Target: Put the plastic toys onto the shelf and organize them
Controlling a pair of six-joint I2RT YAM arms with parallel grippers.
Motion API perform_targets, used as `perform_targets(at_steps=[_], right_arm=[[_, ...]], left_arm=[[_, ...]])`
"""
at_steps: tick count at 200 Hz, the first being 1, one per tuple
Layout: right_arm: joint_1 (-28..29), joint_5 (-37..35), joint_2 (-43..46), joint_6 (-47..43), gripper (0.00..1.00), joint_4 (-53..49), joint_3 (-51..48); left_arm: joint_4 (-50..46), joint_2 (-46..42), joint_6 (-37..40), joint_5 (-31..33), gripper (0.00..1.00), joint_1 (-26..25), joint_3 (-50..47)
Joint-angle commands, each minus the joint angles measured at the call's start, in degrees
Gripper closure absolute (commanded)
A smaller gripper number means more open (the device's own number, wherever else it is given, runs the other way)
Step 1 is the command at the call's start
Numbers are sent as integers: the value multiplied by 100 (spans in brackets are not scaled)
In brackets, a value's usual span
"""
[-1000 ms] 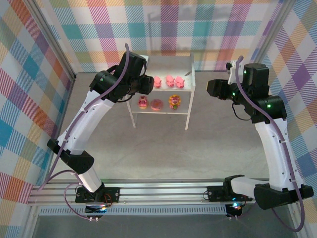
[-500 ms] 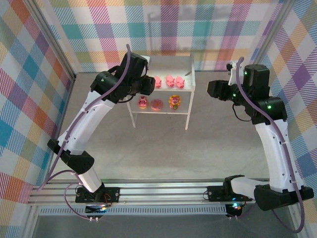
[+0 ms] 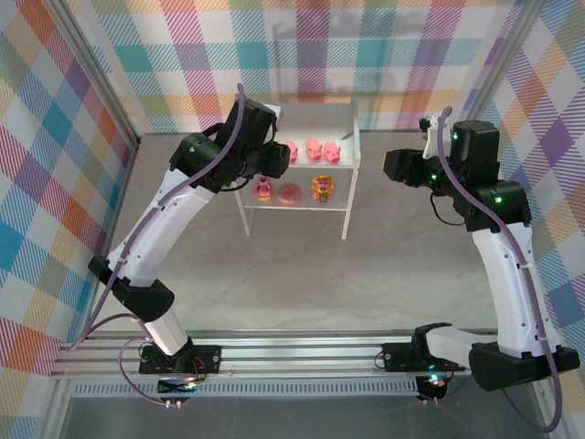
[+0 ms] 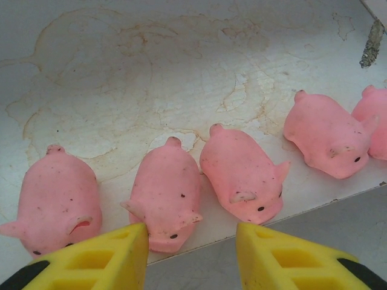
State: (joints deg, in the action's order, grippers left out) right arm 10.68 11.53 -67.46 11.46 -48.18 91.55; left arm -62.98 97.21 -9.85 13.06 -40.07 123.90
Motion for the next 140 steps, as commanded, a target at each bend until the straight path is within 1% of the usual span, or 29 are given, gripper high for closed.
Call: perform_targets(at_steps=[1,28,60,89,105,121,140], right_arm=[[-56,119,120,-92,50,159,-41],[-64,129,124,-87,50,160,-49],[-70,130,106,-83,50,160,-25],[-83,119,50,-83,50,124,50],[-83,154,-12,-83,51,83,149],[-83,330,-64,-68,51,59,243],[-83,741,-145,-28,51,77,399]], left_arm=[[38,-136,-88,108,57,-54,-25],[67,-213,-40,328,55,-55,-73],[439,-563,55,568,53,-54,-316],[645,-832,152,542,53,-79,-328],[820,-1012,269,605,55,-118,-398],[1043,-1234,438,752,58,-176,-566],[1114,-1425,566,1082,58,-189,-777]])
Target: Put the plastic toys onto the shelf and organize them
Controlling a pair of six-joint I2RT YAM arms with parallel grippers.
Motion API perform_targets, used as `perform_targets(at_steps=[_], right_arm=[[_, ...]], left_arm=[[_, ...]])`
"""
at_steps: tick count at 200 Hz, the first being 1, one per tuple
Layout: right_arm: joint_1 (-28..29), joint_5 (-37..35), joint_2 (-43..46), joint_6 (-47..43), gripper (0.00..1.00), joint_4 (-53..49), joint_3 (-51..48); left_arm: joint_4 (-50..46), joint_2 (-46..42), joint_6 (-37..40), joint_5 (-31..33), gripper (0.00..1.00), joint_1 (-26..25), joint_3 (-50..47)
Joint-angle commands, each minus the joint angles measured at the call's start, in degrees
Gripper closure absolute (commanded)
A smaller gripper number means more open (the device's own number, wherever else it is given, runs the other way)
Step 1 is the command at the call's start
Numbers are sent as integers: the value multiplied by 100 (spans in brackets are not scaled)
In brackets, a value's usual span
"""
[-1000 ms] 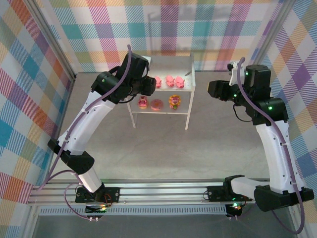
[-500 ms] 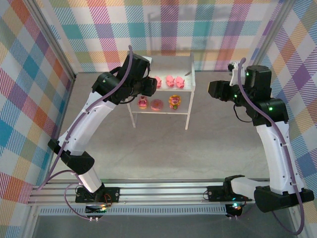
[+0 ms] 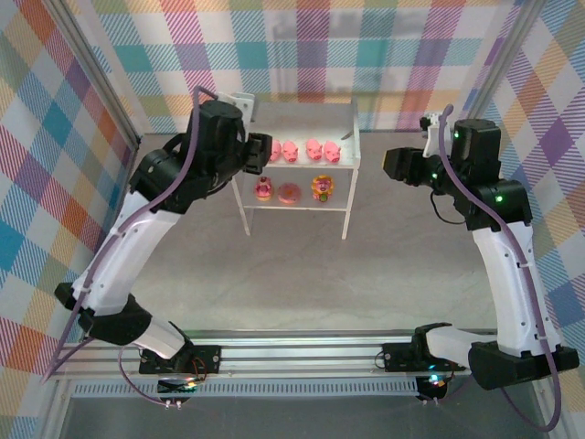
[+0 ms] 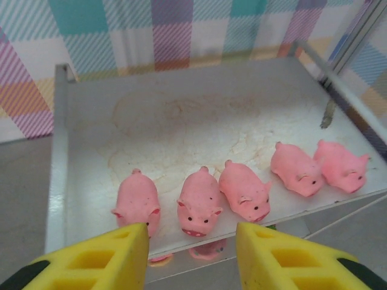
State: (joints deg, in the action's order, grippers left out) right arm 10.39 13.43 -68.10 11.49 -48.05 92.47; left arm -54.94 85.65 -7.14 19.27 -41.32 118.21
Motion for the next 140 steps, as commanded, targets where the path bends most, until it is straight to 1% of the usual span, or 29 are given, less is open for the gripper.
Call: perform_targets(at_steps=[1,22,46,60,70,86,105,126,140], right_arm=[[-55,562,-81,-27,51,66,316],[-48,1151,-246,64,53,2,615],[-14,1805,-429,243,56,55,954],[167,2024,-553,295,57,98,1170],[402,1973,-683,208,57,-34,1423],[810,1570,-922,3,57,-342,1868],[1086,1183,-1114,-58,57,-480,2169],[1319,1253,-1288,31,58,-399,2318],[1543,1254,-1533,0,58,-517,2621]], left_arm=[[305,-273,302,480,58,-62,-219],[216,-415,395,916,56,-62,-456],[454,-752,482,1110,52,-44,-958],[465,-894,470,1194,51,28,-1140],[345,-927,449,1214,51,99,-1162],[186,-981,398,1230,50,195,-1224],[284,-1179,367,1134,49,363,-1552],[458,-1452,282,772,49,652,-1939],[510,-1595,246,620,48,840,-2111]])
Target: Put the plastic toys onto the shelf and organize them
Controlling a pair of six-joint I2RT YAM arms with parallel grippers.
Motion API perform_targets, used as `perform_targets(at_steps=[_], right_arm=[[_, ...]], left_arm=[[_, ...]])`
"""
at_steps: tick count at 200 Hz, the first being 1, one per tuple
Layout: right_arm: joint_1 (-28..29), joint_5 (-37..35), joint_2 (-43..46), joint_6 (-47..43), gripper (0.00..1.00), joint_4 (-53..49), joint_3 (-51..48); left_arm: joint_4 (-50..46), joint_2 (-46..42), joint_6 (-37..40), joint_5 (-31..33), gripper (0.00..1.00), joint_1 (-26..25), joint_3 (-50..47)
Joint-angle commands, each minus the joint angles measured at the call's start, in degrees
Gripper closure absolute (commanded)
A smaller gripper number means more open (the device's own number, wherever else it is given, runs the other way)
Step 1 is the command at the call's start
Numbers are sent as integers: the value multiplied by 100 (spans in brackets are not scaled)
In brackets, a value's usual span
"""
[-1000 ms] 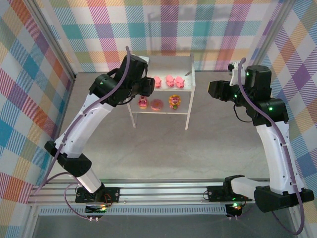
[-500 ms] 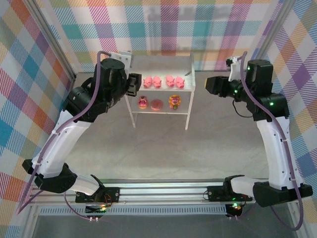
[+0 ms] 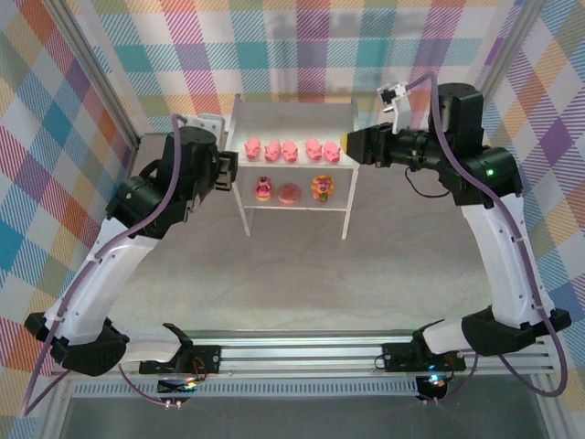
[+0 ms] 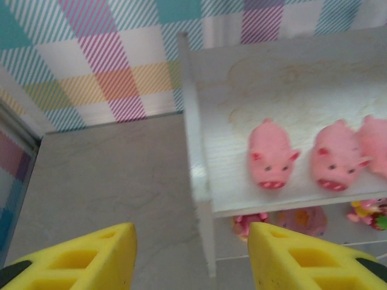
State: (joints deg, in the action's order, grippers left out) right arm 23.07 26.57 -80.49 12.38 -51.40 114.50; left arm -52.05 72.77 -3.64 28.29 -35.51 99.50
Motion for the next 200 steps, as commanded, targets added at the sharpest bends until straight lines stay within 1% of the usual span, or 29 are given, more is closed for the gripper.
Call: perform_targets(at_steps=[1,41,68,85,143,200], right_arm=[[294,-66,-315,-93,58,-198,448],[947,-521,-1309,-391,59,-846,1708],[1137,-889,-2082,-533,59,-1356,2659],[1197,-1036,-2457,-570,64,-1536,3089],[1418,-1068,-2851,-496,64,-1167,3183],[1560,-1121,-3184,-527,63,-1189,3362]], left_arm=[[226,-316,-107,-286,48,270,-252],[290,-437,-205,-809,48,712,-617],[421,-413,-275,-1165,48,907,-821],[500,-411,-295,-1387,48,1014,-881],[565,-349,-296,-1690,48,1219,-941],[593,-405,-286,-1853,48,1379,-1029]])
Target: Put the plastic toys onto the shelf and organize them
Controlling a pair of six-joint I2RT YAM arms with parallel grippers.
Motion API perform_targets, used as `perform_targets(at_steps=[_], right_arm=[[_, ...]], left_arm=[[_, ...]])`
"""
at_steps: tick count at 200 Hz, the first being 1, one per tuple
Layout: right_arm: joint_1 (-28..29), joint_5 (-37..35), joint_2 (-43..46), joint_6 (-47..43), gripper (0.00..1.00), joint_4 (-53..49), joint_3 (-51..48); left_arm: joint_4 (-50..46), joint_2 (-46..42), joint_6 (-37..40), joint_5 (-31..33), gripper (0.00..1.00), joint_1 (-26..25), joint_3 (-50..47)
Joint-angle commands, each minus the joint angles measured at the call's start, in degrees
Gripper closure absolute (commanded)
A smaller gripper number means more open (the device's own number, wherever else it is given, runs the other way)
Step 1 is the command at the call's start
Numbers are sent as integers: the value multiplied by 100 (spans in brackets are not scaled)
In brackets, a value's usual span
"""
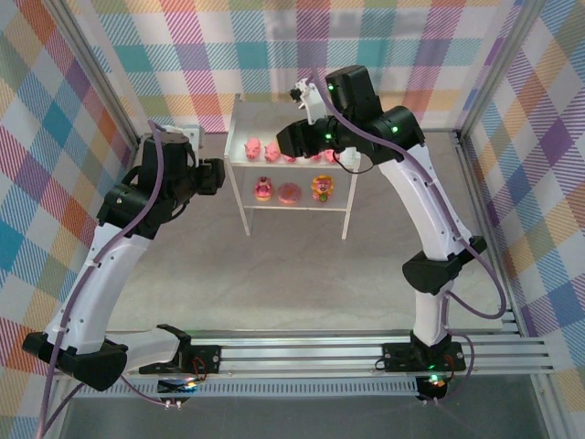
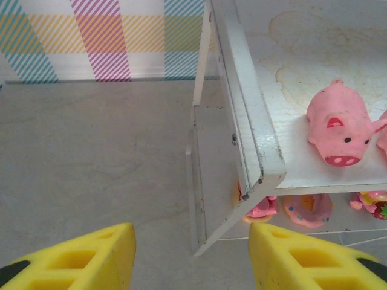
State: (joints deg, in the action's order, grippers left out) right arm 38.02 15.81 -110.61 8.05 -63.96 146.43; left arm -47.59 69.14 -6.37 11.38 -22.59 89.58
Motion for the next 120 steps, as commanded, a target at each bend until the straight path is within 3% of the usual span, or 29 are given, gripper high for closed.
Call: perform_targets(at_steps=[1,120], right_arm=[[65,-49,-176,-94,63,72,176],[232,-346,-531,-164,63,73,457]], left_arm=[[151,-42,-13,-166,48,88,-37],[154,-96,71,-250,47,220,-68]])
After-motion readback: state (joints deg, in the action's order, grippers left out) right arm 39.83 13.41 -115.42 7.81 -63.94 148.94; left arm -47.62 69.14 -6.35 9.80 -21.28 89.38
